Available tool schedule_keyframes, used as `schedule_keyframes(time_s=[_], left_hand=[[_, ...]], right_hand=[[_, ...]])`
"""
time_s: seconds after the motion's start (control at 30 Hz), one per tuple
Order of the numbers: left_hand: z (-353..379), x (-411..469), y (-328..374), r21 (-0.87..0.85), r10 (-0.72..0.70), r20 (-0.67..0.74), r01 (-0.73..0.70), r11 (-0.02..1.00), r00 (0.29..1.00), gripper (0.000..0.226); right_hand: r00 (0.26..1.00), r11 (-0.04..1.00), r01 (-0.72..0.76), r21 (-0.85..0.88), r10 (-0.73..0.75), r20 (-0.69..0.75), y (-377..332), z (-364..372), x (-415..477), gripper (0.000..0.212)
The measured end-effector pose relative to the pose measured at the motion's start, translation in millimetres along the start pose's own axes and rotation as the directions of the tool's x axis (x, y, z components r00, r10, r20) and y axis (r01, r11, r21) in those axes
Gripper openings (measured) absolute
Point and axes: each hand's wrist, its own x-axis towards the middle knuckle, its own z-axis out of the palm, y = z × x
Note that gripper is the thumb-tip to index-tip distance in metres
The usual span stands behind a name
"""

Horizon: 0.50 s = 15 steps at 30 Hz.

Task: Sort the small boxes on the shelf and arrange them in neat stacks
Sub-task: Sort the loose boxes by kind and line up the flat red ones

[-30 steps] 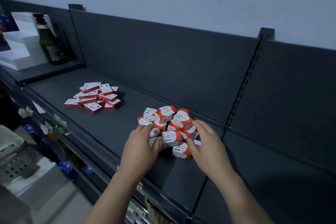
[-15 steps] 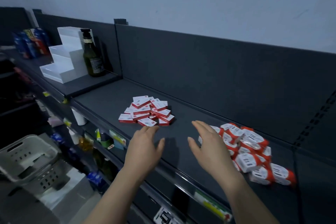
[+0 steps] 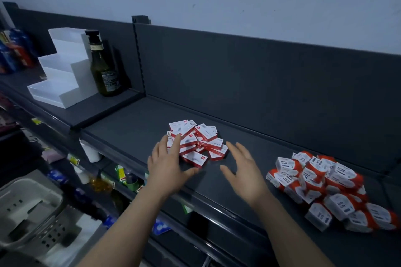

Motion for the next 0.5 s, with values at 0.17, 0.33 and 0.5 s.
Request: schedule_keyframes(time_s=[0.17,0.33,0.5], left_hand=[[16.7,38.9,-7.8,-0.065,-0.021,0.085,0.026,0.998,0.996,0.120],[36.7,65.5,-12.9,-0.072,0.020,0.163,-0.008,0.997,0.986,0.126],[44.6,84.7,-15.6,-0.145,0.078,0.129,-0.059,0.988,0.989,0.121]], right_hand=[[0.998,0.998,0.024,0.056,-0.028,0.060,6.2,21.6,38.8,0.081],[0.990,0.996,0.053,0.076,-0.063,0.129,18.3,41.6,69.5,0.088],[0.992,0.995,0.090,0.041,-0.094,0.084,28.7,52.3,89.3,0.082]])
